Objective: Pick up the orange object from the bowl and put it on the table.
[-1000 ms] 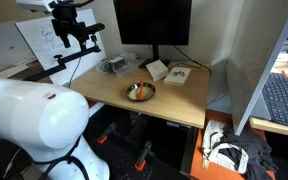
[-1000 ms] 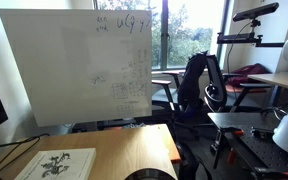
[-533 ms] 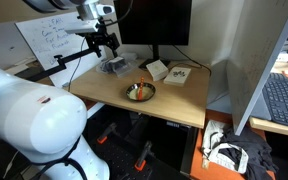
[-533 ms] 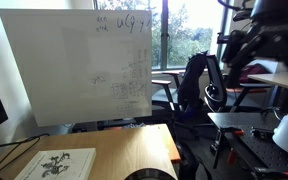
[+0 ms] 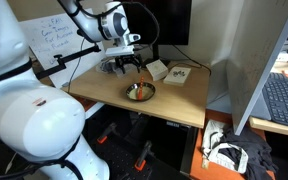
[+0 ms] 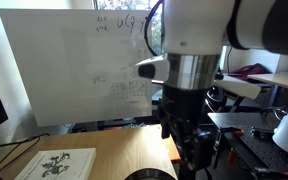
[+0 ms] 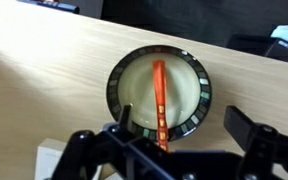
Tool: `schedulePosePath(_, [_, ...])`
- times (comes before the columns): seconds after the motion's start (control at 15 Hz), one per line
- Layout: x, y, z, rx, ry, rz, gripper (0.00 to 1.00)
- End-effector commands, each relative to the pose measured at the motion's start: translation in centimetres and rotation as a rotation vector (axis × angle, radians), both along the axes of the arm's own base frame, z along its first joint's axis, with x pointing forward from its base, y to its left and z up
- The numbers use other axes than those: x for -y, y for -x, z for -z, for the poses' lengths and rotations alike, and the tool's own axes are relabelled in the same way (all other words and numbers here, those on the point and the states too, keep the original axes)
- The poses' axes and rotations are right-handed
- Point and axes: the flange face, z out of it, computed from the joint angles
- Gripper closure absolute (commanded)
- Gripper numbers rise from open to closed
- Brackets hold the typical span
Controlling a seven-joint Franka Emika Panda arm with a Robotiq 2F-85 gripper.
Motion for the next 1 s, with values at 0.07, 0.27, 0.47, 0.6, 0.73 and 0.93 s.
schedulePosePath(0.07, [-2.4, -4.9, 4.6, -0.079, -0.026, -0.034, 0.0])
schedulePosePath(0.27, [-3.2, -6.8, 8.0, -0.13, -0.039, -0.042, 0.0])
schedulePosePath(0.47, [-3.2, -8.3, 11.2, -0.184, -0.042, -0.071, 0.0])
schedulePosePath(0.6, [-3.1, -9.0, 12.9, -0.206, -0.046, -0.095, 0.0])
schedulePosePath(0.73, [-3.2, -9.6, 14.3, -0.232, -0.043, -0.123, 0.0])
schedulePosePath(0.93, [-3.3, -10.2, 16.0, -0.261, -0.022, -0.134, 0.02])
